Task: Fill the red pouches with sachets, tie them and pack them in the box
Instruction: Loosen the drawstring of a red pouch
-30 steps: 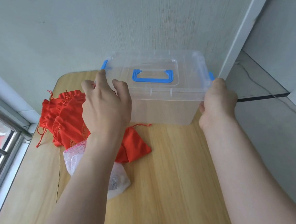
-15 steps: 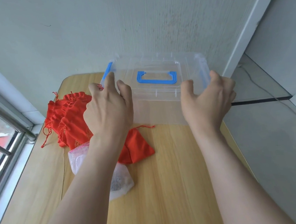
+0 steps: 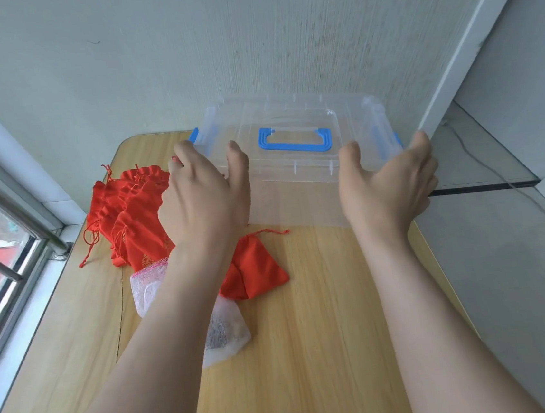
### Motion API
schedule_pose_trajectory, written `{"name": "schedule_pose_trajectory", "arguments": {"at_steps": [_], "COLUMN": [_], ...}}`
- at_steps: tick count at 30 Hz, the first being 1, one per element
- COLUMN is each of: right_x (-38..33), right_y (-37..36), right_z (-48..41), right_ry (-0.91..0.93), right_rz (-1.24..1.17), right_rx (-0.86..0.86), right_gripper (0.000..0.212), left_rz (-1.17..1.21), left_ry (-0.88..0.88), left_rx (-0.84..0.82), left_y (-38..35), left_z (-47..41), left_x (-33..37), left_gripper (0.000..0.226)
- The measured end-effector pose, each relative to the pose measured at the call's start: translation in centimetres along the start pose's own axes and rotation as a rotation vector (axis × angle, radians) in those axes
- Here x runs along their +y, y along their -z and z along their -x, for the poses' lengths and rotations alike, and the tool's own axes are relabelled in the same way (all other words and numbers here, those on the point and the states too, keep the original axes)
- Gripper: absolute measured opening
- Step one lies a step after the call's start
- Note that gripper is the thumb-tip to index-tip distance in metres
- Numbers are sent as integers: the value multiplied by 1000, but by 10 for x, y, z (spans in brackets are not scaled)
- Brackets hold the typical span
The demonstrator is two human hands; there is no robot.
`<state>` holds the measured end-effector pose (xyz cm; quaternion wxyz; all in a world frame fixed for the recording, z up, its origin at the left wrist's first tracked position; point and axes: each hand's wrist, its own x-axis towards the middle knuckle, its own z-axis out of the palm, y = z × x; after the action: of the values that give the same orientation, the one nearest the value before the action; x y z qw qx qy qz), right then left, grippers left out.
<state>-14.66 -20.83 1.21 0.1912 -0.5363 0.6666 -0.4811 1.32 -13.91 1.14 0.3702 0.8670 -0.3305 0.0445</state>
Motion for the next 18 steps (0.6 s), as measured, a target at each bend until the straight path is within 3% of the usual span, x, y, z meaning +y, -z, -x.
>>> {"name": "schedule_pose_trajectory", "arguments": {"at_steps": [3, 7, 13, 18], "right_x": [3, 7, 3, -3], "right_y": [0, 0, 1, 7], "right_z": [-7, -9, -4, -3], "right_ry": [-82, -37, 153, 82], "right_rz": [-42, -140, -191, -343], "right_rx": [-29, -107, -99, -25], "right_gripper": [85, 75, 95, 63], "left_rz": [101, 178, 193, 227], "left_ry": [18, -19, -45, -102], "left_rx": [6, 51, 62, 61], "left_y": [-3, -3, 0, 3], "left_z": [1, -6, -8, -5], "left_x": [1, -4, -3, 8], "left_gripper": [59, 58, 64, 63]}}
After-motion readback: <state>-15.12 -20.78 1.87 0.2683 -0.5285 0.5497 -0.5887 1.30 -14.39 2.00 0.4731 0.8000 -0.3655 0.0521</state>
